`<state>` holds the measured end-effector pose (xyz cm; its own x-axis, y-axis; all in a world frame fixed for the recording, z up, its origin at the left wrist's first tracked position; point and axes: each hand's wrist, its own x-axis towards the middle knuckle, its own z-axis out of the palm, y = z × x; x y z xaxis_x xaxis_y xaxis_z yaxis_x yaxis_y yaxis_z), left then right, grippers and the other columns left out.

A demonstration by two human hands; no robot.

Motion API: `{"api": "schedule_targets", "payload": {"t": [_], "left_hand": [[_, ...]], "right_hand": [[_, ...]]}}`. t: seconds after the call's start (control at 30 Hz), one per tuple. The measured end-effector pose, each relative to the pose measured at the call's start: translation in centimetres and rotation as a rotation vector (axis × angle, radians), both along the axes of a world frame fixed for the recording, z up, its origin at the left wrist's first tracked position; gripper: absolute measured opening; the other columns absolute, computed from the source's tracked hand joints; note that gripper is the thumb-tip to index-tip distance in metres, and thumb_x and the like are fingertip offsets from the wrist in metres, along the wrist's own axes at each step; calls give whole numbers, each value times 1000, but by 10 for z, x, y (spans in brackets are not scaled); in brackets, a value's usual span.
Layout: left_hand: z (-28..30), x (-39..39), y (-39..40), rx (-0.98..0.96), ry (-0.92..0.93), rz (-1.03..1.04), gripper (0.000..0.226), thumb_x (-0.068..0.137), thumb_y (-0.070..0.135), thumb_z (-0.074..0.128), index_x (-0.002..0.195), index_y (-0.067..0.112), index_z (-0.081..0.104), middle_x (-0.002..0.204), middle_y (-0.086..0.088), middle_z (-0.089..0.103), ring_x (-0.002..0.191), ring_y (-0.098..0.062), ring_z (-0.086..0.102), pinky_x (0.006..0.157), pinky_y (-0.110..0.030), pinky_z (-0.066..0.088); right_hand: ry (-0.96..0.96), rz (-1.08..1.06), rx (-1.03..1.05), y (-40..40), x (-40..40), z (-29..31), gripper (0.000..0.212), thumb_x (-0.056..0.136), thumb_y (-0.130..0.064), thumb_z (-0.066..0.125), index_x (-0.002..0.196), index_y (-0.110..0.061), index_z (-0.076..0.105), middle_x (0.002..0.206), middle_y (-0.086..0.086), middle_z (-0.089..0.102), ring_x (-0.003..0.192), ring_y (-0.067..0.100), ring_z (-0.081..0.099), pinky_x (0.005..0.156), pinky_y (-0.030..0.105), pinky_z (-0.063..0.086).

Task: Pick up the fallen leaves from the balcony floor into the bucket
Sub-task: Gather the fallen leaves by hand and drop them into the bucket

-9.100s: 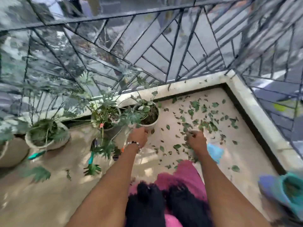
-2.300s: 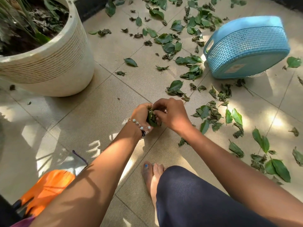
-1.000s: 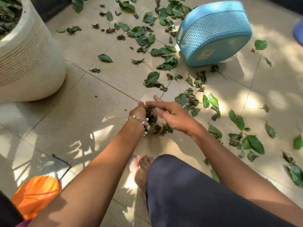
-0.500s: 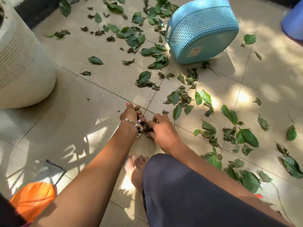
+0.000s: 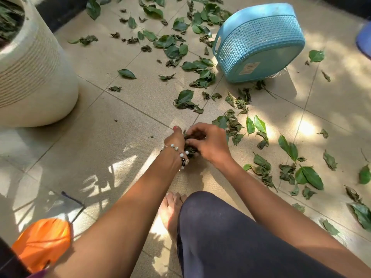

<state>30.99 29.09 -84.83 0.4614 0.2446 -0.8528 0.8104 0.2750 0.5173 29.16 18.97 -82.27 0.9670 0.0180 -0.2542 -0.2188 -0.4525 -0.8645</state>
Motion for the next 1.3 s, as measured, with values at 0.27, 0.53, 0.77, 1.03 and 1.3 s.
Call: {"api": "schedule_targets", "payload": {"t": [0.27, 0.53, 0.77, 1.03, 1.3], "left_hand": [[-3, 3, 1, -3, 8, 139, 37, 95, 40, 56, 87, 4, 61, 75, -9, 66, 57, -21, 62, 60, -29, 54], [2, 2, 5, -148, -51, 177, 37, 94, 37, 60, 74, 9, 47, 55, -2, 42, 30, -8, 32, 34, -13, 26], [1, 0, 2, -103, -101, 27, 42, 94, 34, 63, 64, 6, 55, 50, -3, 49, 32, -9, 36, 33, -14, 30], [11, 1, 0, 35, -95, -94, 50, 96, 52, 49, 81, 6, 61, 50, -5, 55, 27, -11, 44, 33, -14, 38], [5, 20, 46, -135, -117, 221, 46, 95, 41, 58, 61, 13, 48, 40, 2, 42, 27, -7, 31, 33, -9, 24]], "right_hand": [[119, 584, -193, -25, 6, 13, 48, 89, 7, 50, 117, -28, 68, 141, -5, 52, 133, 12, 43, 114, 33, 32], [-195, 308, -679, -39, -10, -29, 20, 92, -1, 56, 104, -7, 71, 103, 5, 66, 91, 17, 62, 82, 32, 55], [-265, 263, -690, -35, -11, -32, 23, 90, 2, 53, 100, -5, 73, 93, 8, 69, 91, 22, 63, 76, 30, 51], [-29, 10, -62, 5, 4, 6, 11, 85, 1, 66, 88, -9, 68, 78, 3, 69, 55, -4, 60, 53, 5, 45], [-50, 166, -293, 4, 62, 10, 47, 90, 4, 55, 133, -18, 52, 128, 2, 58, 116, 14, 56, 94, 22, 47]]}}
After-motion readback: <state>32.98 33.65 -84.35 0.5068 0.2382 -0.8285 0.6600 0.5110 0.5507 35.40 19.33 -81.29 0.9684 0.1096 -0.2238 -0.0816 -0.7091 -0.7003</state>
